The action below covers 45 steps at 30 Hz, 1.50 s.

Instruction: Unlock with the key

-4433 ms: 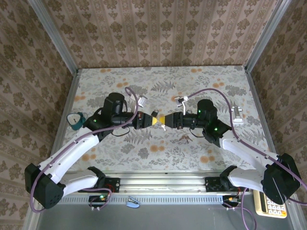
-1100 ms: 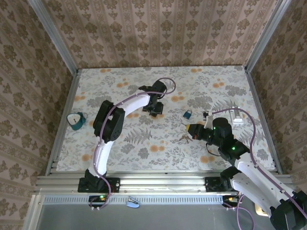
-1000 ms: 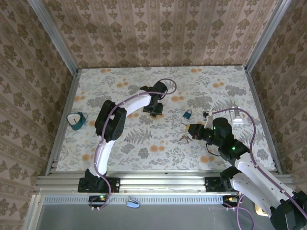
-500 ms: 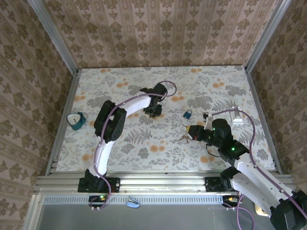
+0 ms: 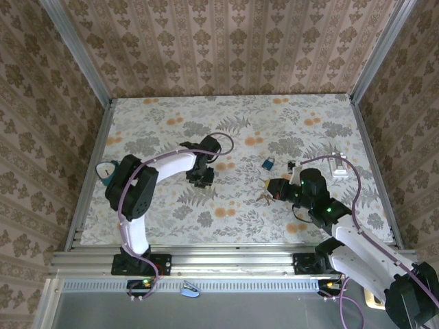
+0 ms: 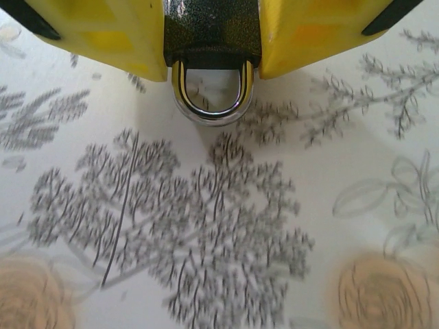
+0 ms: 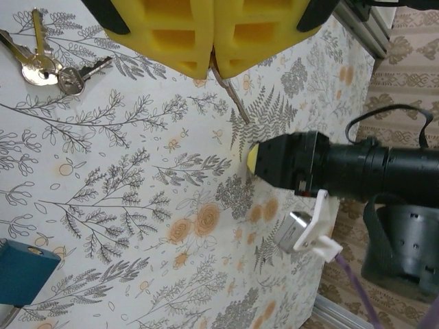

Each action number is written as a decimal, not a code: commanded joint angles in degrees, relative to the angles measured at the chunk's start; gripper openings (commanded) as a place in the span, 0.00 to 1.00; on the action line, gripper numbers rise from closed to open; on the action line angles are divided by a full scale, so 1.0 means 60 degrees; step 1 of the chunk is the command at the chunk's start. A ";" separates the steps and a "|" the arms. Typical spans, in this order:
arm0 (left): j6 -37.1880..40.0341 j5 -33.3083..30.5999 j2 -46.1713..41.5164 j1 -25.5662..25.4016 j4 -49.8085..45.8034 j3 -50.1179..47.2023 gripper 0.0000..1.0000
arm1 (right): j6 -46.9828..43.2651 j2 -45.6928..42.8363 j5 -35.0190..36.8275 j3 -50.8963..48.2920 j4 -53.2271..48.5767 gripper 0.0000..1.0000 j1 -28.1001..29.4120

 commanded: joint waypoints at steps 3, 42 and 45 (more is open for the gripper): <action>-0.0419 0.0316 -0.0029 0.0005 0.0042 -0.0247 0.42 | 0.0113 0.0230 -0.0056 -0.0037 0.0537 0.00 -0.0021; -0.1229 -0.0006 -0.0178 -0.0287 -0.0476 -0.0745 0.42 | -0.0399 0.1761 -0.0994 0.0279 0.1596 0.00 0.1085; -0.1246 0.0197 -0.0031 -0.0227 -0.0264 -0.0845 0.32 | -0.0392 0.1732 -0.0937 0.0260 0.1567 0.00 0.1085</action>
